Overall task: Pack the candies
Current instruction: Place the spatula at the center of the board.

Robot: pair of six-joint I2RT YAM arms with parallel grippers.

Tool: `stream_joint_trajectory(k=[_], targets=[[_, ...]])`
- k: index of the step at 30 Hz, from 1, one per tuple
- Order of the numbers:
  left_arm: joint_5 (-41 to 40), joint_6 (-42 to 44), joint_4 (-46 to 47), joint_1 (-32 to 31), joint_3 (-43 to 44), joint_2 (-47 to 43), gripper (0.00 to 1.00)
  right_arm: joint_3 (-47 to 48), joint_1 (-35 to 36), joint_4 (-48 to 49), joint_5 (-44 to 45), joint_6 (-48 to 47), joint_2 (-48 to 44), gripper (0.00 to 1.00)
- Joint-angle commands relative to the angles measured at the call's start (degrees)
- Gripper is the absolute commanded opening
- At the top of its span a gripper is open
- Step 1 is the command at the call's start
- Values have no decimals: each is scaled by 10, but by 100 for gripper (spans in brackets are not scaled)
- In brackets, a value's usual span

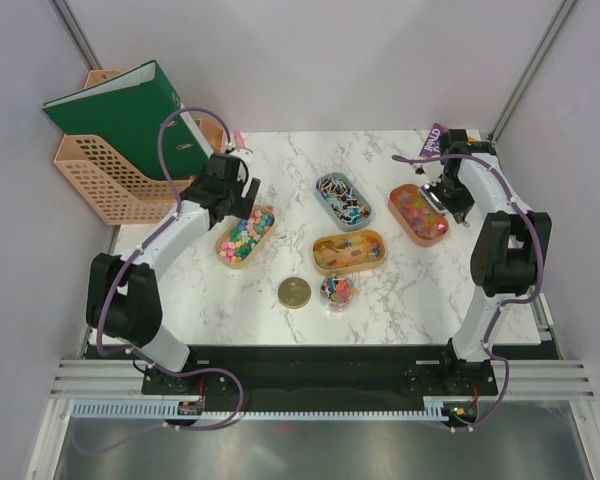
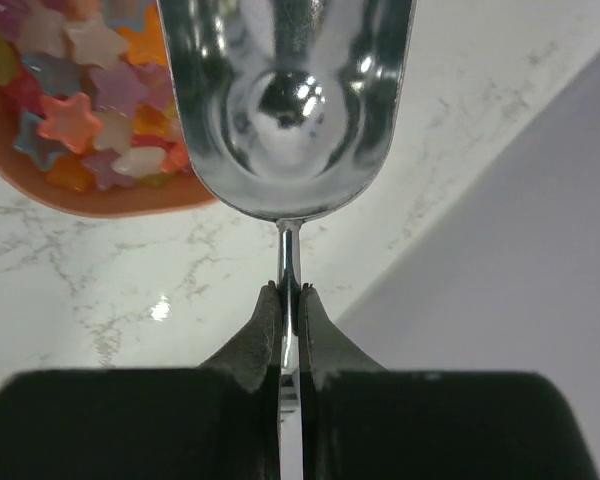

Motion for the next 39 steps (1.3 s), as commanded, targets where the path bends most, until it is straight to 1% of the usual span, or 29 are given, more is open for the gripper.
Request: stream_joint_trajectory(k=[1, 6, 8, 12, 19, 23, 26, 27, 28, 29, 31, 32, 35, 37, 38, 39], targets=[[-23, 22, 0, -4, 36, 13, 100, 26, 13, -3, -62, 47, 13, 0], [-30, 16, -4, -6, 53, 34, 100, 52, 9, -3, -76, 75, 37, 0], [-29, 17, -6, -12, 60, 36, 100, 69, -16, 0, -84, 83, 51, 0], [-28, 28, -9, -15, 69, 42, 100, 100, -41, 6, -79, 93, 65, 0], [-34, 28, -16, -20, 93, 59, 100, 86, -103, 21, -94, 113, 109, 0], [-41, 14, -16, -23, 106, 70, 100, 100, -119, 28, -93, 115, 134, 0], [-41, 23, -19, -29, 114, 75, 100, 115, -122, 29, -97, 109, 150, 0], [-38, 23, -20, -30, 115, 76, 100, 119, -123, 29, -98, 108, 153, 4], [-34, 24, -23, -30, 117, 73, 100, 121, -123, 28, -103, 107, 153, 13], [-31, 24, -23, -31, 118, 72, 100, 122, -122, 26, -109, 103, 149, 33], [-31, 24, -23, -31, 120, 71, 100, 116, -122, 26, -127, 94, 132, 41], [-32, 24, -23, -32, 121, 71, 100, 115, -122, 24, -139, 87, 123, 53], [-15, 33, -21, -31, 120, 55, 100, 108, -120, 10, -178, 65, 81, 62], [27, 53, -18, -31, 106, 39, 100, 94, -120, 4, -208, 46, 55, 65], [56, 67, -17, -32, 97, 29, 100, 83, -119, 7, -226, 31, 23, 67], [141, 110, -18, -31, 66, 4, 100, 53, -119, 16, -264, 2, 5, 67]])
